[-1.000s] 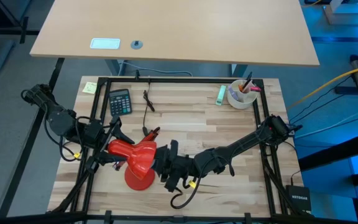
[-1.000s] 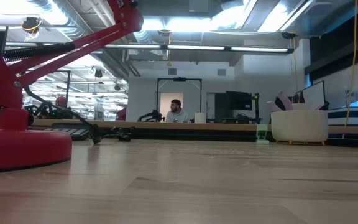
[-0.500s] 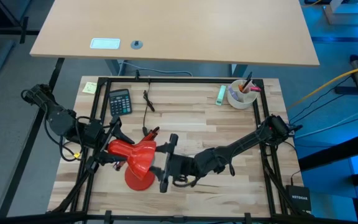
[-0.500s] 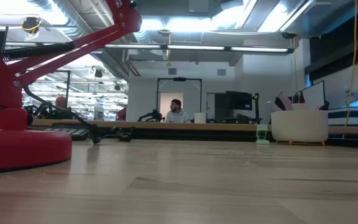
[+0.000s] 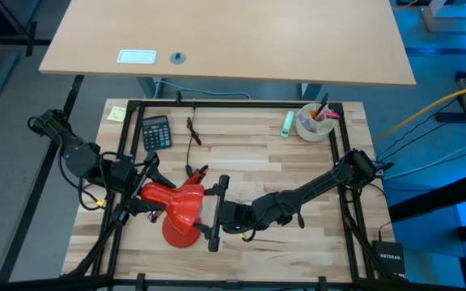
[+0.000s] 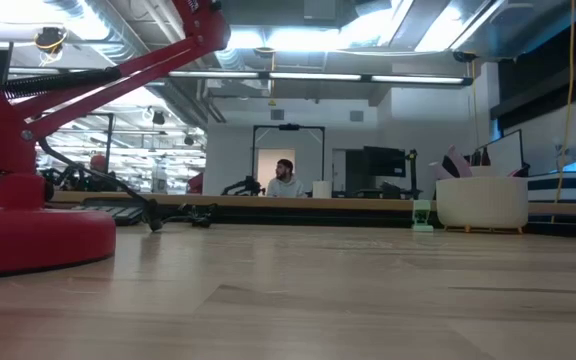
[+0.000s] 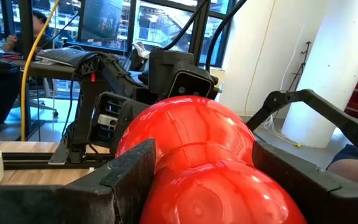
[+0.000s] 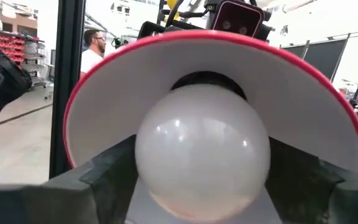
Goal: Screw lightbulb
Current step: Insert the light bulb into the orange desk lamp, then remove the light bulb from orange desk lamp
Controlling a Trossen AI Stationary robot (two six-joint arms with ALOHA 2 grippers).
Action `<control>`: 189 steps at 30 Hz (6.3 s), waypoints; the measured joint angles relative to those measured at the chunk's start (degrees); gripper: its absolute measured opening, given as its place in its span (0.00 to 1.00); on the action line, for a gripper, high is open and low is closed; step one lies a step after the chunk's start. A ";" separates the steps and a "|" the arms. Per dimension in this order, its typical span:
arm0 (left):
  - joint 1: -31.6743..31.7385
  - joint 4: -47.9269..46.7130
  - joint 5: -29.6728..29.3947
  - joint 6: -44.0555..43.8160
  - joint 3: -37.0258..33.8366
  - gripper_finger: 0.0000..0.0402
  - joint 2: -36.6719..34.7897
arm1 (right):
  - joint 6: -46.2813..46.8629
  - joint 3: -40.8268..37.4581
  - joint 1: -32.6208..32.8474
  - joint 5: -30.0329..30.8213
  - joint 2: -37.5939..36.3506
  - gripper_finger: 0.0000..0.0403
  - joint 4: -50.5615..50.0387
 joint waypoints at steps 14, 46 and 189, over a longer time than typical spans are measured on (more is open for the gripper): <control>0.00 0.24 -0.29 -0.14 -0.04 0.63 -0.04 | -22.33 0.04 9.33 27.92 -2.50 0.92 -17.66; 0.00 -0.19 0.89 -2.35 0.00 0.63 -0.15 | 39.87 -37.88 3.02 -4.96 -8.94 0.92 -1.63; 1.18 -0.88 0.74 -1.77 0.07 0.63 -0.15 | 69.19 -5.82 -3.41 -15.04 -0.76 0.81 8.25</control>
